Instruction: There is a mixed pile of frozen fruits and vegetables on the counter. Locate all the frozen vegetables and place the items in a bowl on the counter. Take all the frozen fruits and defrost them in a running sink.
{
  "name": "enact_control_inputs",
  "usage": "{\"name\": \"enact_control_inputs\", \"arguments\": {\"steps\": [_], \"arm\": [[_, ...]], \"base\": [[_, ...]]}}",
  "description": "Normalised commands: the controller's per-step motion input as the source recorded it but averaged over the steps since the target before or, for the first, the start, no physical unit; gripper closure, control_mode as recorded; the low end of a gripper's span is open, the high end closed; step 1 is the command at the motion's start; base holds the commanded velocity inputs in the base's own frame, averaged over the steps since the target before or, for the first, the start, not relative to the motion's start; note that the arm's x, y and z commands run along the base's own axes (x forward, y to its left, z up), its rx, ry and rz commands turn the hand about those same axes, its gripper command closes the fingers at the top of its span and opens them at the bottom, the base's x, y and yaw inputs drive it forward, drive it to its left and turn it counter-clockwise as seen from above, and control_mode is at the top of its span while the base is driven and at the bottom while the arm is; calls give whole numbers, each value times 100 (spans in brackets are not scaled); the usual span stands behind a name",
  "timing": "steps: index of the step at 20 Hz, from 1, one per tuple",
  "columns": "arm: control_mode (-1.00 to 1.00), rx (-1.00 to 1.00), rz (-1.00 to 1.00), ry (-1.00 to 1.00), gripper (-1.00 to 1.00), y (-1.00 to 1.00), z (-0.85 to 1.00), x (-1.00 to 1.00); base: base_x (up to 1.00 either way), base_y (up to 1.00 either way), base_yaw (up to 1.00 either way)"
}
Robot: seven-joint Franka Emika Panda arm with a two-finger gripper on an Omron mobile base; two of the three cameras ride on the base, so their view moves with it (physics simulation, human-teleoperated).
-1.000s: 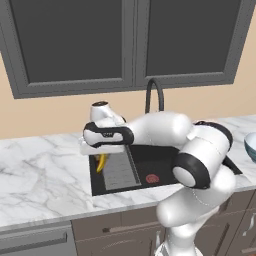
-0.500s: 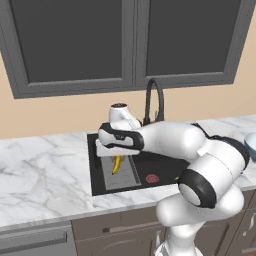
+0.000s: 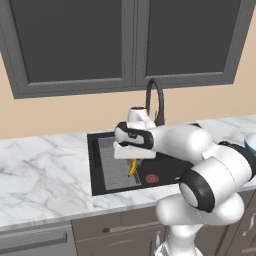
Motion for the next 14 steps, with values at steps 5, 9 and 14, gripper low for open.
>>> {"name": "enact_control_inputs", "arguments": {"steps": [5,9,14], "arm": [[-100,0,-9,11,100,-49,-17,0],[-100,0,-9,6,100,-50,-18,0],[-100,0,-8,0,100,-52,-7,0]], "base": [[0,0,0],[0,0,0],[0,0,0]]}}
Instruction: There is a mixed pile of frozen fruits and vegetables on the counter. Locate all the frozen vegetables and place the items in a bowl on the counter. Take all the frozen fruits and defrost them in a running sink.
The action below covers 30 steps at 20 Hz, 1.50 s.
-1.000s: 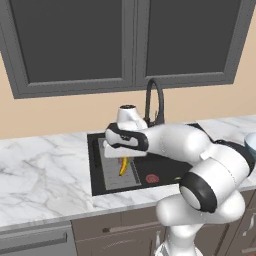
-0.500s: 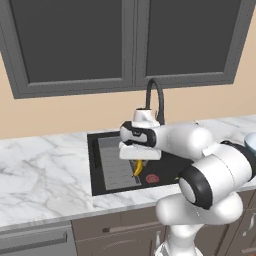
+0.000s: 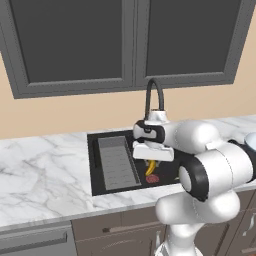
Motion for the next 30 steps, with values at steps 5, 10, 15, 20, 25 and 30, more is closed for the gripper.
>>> {"name": "enact_control_inputs", "arguments": {"steps": [5,10,15,20,25,30], "arm": [[-100,0,-6,-1,100,-54,-13,0],[-100,0,-3,-4,100,-51,-24,0],[-100,-1,0,-5,100,-49,-24,2],[-100,0,1,-9,100,-45,-16,1],[-100,0,1,-6,100,-29,-14,9],[-100,0,1,0,100,-33,-23,30]], "base": [[0,0,0],[0,0,0],[0,0,0],[0,0,0],[0,0,0],[0,0,0]]}}
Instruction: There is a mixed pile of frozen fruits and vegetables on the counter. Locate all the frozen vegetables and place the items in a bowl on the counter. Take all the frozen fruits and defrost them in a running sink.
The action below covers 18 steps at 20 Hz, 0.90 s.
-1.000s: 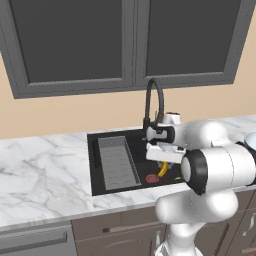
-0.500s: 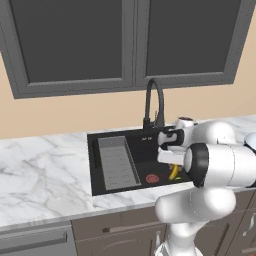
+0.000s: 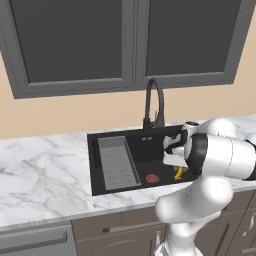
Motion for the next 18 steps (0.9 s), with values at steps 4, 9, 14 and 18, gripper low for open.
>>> {"name": "enact_control_inputs", "arguments": {"steps": [4,9,14,18], "arm": [[-100,0,0,1,100,-34,-24,41],[-100,1,0,3,100,-33,-18,45],[-100,0,-1,3,100,-24,-19,44],[-100,-6,-1,0,100,-7,-27,41]], "base": [[0,0,0],[0,0,0],[0,0,0],[0,0,0]]}}
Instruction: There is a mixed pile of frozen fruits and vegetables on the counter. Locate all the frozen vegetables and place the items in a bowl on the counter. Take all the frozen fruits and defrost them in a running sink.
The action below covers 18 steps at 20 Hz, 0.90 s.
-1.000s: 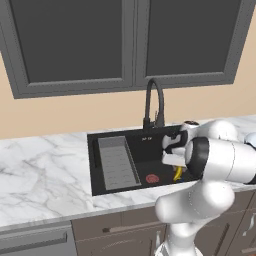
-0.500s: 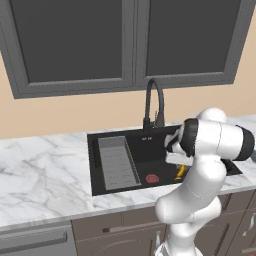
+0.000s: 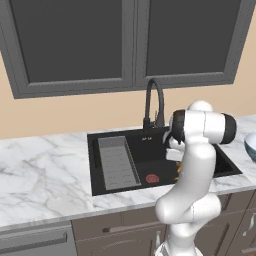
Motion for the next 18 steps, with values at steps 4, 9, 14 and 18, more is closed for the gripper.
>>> {"name": "enact_control_inputs", "arguments": {"steps": [4,9,14,18], "arm": [[-100,-5,-2,0,100,-17,-31,46],[-100,-3,-1,-1,100,-29,-39,28],[-100,-6,-1,-5,100,-14,-47,16],[-100,-8,0,-3,100,-9,-39,26]], "base": [[0,0,0],[0,0,0],[0,0,0],[0,0,0]]}}
